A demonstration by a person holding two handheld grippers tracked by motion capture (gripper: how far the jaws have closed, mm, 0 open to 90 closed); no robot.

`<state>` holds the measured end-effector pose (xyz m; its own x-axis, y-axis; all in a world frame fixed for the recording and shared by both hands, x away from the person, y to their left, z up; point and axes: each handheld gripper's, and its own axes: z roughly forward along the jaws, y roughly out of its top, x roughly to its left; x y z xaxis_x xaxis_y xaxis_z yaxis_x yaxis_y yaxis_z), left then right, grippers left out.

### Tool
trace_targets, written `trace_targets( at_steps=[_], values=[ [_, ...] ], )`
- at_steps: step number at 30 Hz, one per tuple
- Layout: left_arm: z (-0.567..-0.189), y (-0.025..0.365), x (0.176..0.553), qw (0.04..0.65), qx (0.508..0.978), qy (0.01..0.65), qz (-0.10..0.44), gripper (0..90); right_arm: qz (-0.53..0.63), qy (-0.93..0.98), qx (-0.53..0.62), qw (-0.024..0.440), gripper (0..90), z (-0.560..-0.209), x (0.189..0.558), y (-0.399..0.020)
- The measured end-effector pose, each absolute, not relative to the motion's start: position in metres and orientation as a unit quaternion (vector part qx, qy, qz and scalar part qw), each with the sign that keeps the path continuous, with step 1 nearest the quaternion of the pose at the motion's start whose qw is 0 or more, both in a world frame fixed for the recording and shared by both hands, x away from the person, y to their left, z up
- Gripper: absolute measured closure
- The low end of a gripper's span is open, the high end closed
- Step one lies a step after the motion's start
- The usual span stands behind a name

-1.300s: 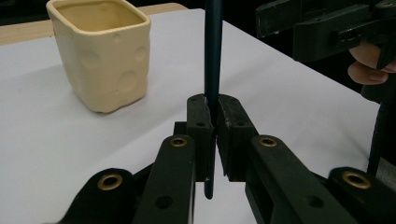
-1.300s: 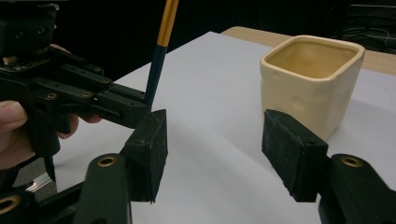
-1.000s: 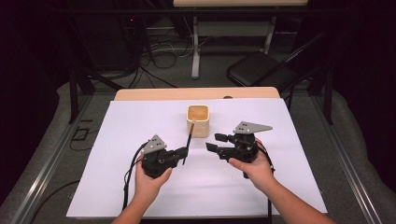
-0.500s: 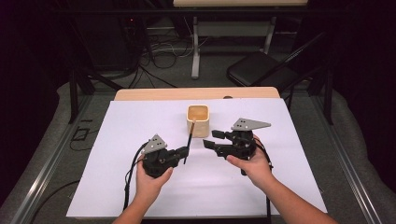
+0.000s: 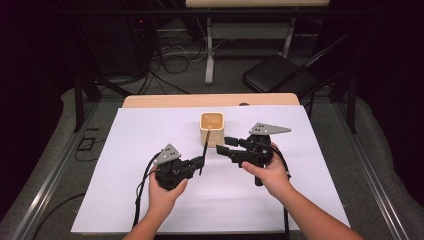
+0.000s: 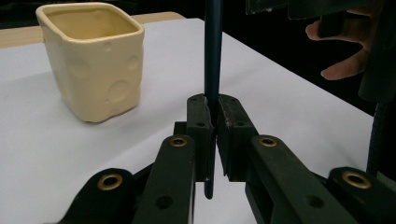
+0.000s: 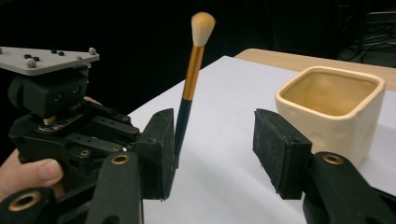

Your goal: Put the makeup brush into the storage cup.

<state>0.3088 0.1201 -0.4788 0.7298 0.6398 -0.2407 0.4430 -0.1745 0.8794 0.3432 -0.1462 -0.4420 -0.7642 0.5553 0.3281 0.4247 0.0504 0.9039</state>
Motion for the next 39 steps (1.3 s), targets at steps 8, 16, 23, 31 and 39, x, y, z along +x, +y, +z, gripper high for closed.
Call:
trace_targets(
  at_steps=[8, 16, 23, 31, 39],
  values=[
    [-0.481, 0.117, 0.309, 0.54, 0.756, 0.358, 0.09, 83.7, 0.616, 0.709, 0.341, 0.033, 53.6, -0.442, 0.346, -0.144],
    [-0.483, 0.115, 0.308, 0.542, 0.755, 0.357, 0.089, 83.7, 0.625, 0.699, 0.346, 0.023, 58.5, -0.44, 0.348, -0.14],
    [-0.484, 0.112, 0.308, 0.545, 0.754, 0.357, 0.09, 83.7, 0.626, 0.696, 0.351, 0.017, 62.8, -0.441, 0.35, -0.137],
    [-0.486, 0.11, 0.308, 0.545, 0.753, 0.357, 0.088, 83.6, 0.628, 0.691, 0.359, 0.011, 64.9, -0.441, 0.352, -0.137],
    [-0.488, 0.107, 0.307, 0.547, 0.752, 0.358, 0.086, 83.7, 0.627, 0.69, 0.362, 0.008, 66.3, -0.441, 0.354, -0.136]
  ],
)
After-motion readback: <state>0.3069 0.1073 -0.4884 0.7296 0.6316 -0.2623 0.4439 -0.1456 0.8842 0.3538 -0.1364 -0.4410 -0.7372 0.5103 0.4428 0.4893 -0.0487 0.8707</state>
